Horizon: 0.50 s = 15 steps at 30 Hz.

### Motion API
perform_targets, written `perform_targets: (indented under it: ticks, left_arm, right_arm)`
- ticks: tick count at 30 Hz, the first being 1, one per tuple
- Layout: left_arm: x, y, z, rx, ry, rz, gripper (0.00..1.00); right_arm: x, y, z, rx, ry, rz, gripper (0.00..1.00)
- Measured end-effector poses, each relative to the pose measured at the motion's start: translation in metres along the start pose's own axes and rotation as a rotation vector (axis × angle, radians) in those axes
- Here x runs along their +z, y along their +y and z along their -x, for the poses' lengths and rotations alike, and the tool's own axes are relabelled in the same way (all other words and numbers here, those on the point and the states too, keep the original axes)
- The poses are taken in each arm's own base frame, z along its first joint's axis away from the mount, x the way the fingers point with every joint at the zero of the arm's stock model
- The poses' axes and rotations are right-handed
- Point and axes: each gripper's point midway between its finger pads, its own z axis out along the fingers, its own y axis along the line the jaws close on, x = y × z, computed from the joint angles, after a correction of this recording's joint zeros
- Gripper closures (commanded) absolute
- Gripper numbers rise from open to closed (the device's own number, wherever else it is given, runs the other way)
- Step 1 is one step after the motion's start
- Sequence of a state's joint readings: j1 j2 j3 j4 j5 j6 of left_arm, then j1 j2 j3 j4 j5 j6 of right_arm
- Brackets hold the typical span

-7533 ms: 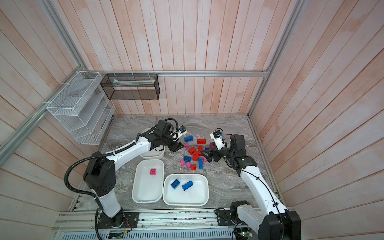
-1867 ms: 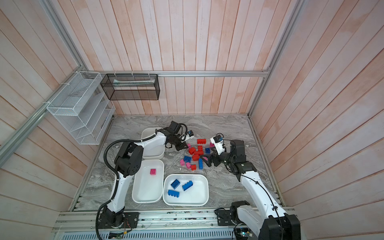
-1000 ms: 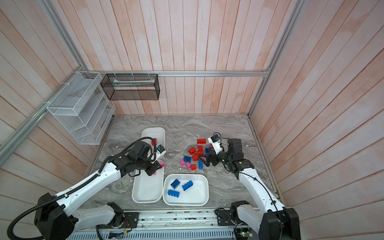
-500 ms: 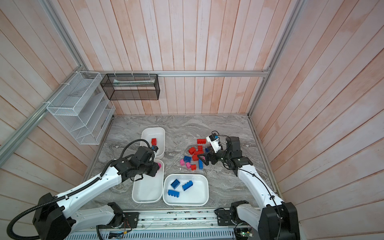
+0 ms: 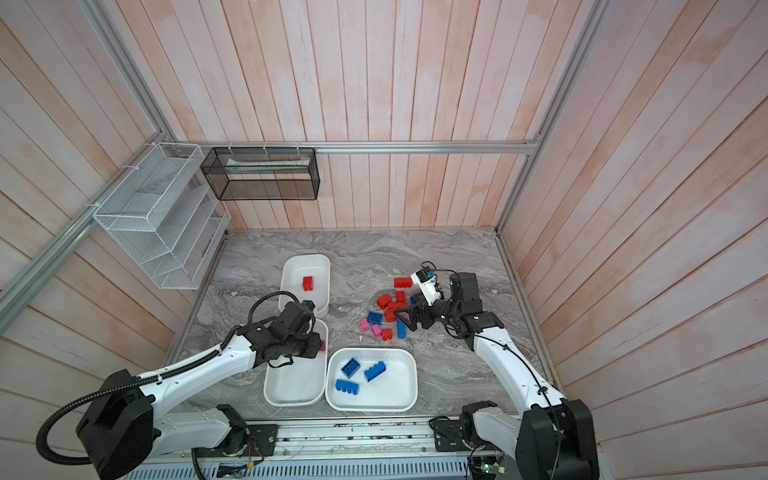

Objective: Sort the legos into containers by color
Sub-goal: 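Carry the pink brick to the middle tub and release it, then reach the left gripper to the pile and grasp a pink brick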

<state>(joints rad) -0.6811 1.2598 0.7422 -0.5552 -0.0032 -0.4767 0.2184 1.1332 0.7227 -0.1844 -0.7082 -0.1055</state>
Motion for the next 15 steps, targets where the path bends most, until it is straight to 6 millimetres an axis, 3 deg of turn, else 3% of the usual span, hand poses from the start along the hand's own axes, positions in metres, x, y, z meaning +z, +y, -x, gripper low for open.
perform_targets:
  ticks: [4, 10, 15]
  left_arm:
    - [-0.018, -0.012, 0.015, 0.014, -0.039, -0.043, 0.49]
    - [-0.051, -0.05, 0.055, 0.167, -0.132, -0.164, 0.37]
    - [-0.046, -0.081, 0.073, 0.443, -0.146, -0.225, 0.31]
  right_arm:
    - [0.0, 0.0, 0.0, 0.0, 0.0, -0.001, 0.02]
    - [-0.001, 0.0, 0.001, -0.004, -0.003, -0.006, 0.02]
    - [-0.003, -0.001, 0.003, -0.013, -0.009, -0.017, 0.02]
